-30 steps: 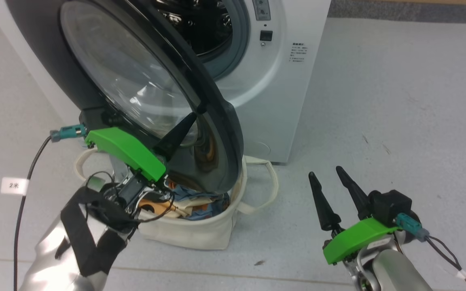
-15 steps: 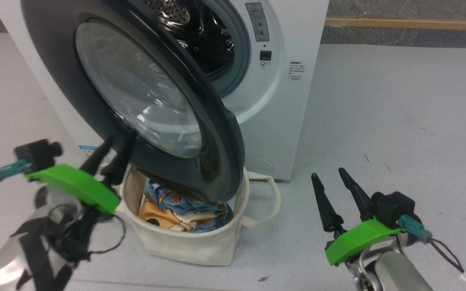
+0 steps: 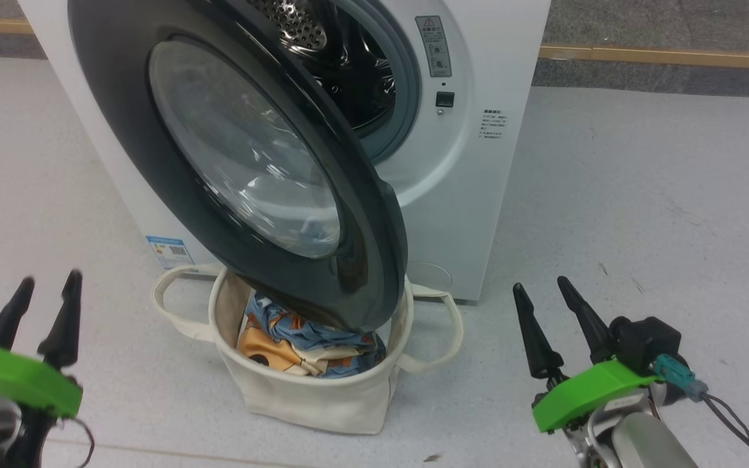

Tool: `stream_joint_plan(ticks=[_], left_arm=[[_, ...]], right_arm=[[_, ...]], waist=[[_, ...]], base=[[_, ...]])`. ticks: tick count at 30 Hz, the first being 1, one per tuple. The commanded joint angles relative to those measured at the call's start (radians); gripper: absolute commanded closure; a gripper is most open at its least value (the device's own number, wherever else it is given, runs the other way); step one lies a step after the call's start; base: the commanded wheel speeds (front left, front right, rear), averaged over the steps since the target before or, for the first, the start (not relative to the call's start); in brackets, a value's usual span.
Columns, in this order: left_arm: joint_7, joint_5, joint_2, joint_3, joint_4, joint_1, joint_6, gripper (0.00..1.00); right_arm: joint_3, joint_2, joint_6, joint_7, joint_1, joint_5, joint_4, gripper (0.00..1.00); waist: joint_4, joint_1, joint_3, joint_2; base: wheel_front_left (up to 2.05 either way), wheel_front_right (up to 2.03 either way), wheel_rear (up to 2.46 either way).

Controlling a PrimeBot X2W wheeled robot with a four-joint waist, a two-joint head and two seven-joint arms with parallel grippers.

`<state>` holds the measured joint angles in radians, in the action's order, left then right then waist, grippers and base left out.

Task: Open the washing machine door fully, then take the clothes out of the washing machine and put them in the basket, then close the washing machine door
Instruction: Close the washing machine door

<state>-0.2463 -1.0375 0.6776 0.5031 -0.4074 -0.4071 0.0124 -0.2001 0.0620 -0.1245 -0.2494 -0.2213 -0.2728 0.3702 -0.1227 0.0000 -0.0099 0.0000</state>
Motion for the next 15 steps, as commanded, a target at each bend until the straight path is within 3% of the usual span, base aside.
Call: stream_joint_plan(ticks=[1, 8, 15], left_arm=[[-0.012, 0.015, 0.068, -0.072, 0.037, -0.008, 0.019, 0.0], [-0.015, 0.058, 0.077, -0.194, 0.111, 0.143, 0.067, 0.0], [-0.015, 0.158, 0.018, -0.31, 0.212, 0.294, 0.089, 0.0]], right_arm=[[-0.014, -0.012, -0.006, -0.012, -0.017, 0.006, -0.039, 0.0], [-0.014, -0.012, -0.006, -0.012, -0.01, 0.0, -0.043, 0.0], [0.0, -0.012, -0.006, -0.012, -0.001, -0.003, -0.046, 0.0]], waist=[[0.001, 0.0, -0.001, 0.0], [0.003, 0.0, -0.004, 0.0], [0.003, 0.0, -0.011, 0.0]], base=[[0.0, 0.0, 0.0], [0.0, 0.0, 0.0], [0.0, 0.0, 0.0]])
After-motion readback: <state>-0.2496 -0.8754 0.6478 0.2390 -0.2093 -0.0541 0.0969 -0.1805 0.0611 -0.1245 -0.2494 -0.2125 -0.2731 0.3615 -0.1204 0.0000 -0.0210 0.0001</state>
